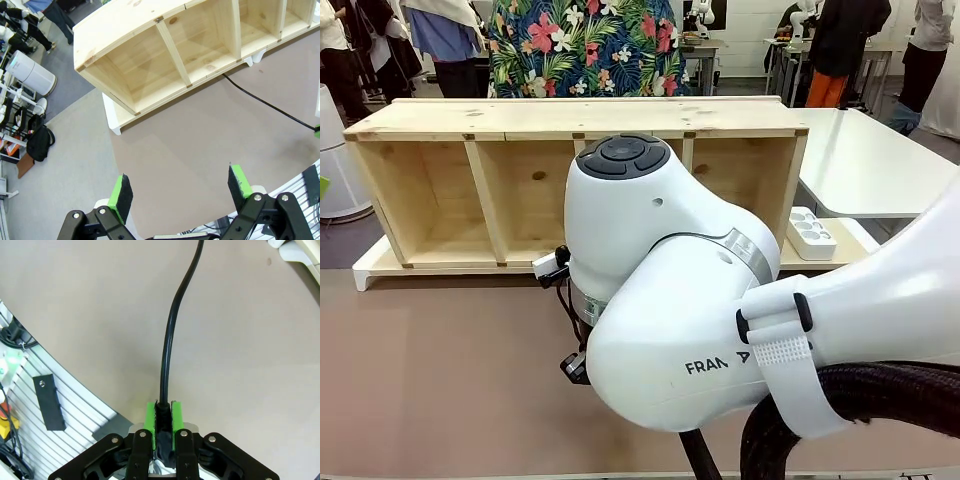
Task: Perform cable management.
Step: Pull the grasped Power Cable to the location of the Power Strip.
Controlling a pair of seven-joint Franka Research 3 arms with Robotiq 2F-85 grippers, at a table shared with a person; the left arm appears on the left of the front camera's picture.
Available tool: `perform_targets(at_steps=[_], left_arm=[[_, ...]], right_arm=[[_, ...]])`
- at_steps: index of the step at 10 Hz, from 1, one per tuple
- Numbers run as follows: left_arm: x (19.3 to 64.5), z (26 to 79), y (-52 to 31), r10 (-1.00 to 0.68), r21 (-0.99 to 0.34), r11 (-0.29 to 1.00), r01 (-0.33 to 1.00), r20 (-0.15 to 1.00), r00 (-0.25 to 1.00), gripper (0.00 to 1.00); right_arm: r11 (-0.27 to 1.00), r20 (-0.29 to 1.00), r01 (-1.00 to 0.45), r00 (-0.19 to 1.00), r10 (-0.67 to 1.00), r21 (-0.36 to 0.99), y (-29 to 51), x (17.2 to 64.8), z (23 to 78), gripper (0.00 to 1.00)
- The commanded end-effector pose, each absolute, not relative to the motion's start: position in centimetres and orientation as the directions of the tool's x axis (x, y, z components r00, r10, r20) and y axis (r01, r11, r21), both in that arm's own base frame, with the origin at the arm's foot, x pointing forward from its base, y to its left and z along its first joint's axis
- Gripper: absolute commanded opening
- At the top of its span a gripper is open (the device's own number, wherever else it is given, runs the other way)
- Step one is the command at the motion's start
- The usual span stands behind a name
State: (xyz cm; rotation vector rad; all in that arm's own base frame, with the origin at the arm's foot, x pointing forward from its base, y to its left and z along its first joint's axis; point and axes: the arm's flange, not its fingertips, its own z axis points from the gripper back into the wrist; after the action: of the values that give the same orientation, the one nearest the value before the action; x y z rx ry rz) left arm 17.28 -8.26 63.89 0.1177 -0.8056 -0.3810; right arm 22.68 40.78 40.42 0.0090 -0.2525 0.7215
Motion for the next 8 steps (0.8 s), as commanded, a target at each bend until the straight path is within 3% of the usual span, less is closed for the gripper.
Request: perform_targets(at_steps=[1,8], left_arm=[[17.4,64.0,-8.2,-0.379,0.247,0.924,0.291,0.687,0.621,1.00],[17.4,64.0,-8.2,-0.379,0.247,0.924,0.291,0.687,0.621,1.00]], right_arm=[[0.752,0.226,-0.656,0.723,0.653,-0.073,40.9,22.6,40.6,0.15],[0.807,0.186,-0.591,0.791,0.583,-0.019,32.2,18.7,39.5,0.15]])
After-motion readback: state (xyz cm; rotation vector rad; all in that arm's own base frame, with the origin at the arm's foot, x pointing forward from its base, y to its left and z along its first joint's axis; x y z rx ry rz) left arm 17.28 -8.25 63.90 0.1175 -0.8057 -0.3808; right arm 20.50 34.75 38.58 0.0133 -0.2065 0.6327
